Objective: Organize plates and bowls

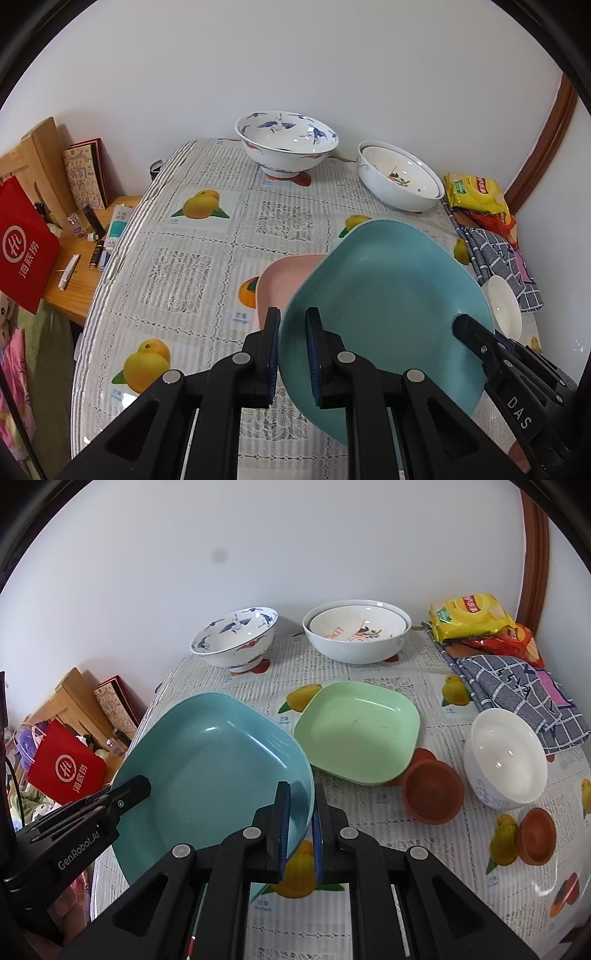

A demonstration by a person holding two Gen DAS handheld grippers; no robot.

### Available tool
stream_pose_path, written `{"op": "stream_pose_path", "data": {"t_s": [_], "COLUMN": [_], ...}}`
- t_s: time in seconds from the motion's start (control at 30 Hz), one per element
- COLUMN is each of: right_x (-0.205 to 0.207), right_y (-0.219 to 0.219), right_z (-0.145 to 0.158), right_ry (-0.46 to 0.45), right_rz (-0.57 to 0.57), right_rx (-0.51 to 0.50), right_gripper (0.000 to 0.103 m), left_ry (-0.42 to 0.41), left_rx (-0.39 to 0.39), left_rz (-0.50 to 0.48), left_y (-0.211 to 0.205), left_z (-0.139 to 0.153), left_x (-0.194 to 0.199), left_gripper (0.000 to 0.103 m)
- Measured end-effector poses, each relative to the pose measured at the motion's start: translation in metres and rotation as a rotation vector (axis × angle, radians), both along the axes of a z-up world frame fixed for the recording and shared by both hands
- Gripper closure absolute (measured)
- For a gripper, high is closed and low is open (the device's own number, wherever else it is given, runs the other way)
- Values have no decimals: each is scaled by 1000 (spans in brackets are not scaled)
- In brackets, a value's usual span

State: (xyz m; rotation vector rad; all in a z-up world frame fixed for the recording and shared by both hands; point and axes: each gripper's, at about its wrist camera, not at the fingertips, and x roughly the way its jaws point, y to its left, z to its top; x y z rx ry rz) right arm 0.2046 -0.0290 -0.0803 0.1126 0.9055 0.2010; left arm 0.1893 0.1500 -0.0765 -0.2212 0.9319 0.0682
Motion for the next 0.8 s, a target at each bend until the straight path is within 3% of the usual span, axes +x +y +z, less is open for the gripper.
{"op": "stream_pose_path", "data": {"t_s": [0.2, 0.8], "right_x": [14, 40], "right_y": [14, 26], "right_z": [-8, -68], "right_ry": [5, 149], "right_rz": [33, 83], "right_rx": [-8, -62], "right_gripper": [92, 92], "left_ry": [29, 153], "left_rx": [-3, -7], "left_rz": [25, 42], "left_y": [12, 19], "left_z": [-11, -66], "left_x": [9, 30], "left_gripper": [89, 89]}}
